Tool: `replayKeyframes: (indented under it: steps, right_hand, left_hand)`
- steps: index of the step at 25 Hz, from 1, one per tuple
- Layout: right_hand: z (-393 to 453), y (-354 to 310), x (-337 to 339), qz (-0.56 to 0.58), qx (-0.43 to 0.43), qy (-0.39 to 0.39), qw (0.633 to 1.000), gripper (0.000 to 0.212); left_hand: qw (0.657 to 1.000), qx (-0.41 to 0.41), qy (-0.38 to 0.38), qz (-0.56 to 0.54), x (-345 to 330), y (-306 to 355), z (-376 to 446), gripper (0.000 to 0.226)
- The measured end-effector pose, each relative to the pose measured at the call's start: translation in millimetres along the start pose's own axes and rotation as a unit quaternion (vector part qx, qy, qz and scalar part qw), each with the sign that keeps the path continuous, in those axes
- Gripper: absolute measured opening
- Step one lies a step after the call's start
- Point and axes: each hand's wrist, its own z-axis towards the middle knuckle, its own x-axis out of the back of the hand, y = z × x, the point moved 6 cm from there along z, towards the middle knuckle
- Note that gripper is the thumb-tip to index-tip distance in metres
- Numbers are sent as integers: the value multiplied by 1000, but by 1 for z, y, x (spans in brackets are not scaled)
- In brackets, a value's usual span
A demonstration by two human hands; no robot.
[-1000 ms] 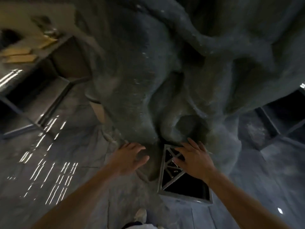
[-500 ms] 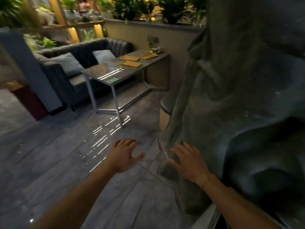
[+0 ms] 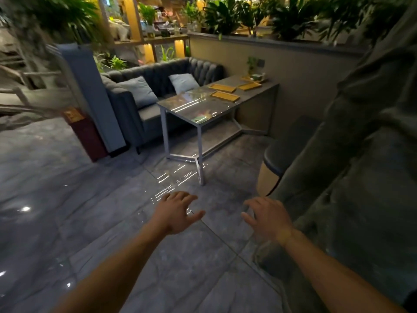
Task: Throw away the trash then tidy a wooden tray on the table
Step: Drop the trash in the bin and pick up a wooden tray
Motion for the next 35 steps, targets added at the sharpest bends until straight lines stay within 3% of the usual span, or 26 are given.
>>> replayKeyframes:
  steps: [10,22,30,35]
  right_hand:
    - [138,38,-26,7,-23,-19,1000,44]
    - [337,159,-20,-11,-4,24,1000,41]
    - [465,193,-43,-4,-2,-10,1000,45]
    - [561,208,-54,-7,-21,-22,1000,42]
  left_hand:
    - [1000,-11,-19,-4,-13,-49,137,80]
    - [1000,8,-26,11,1,-61,367,84]
    - [998,18,-63,-15,-18,-101,497,77]
    - [999,-8,-47,-24,-14,-136,595,73]
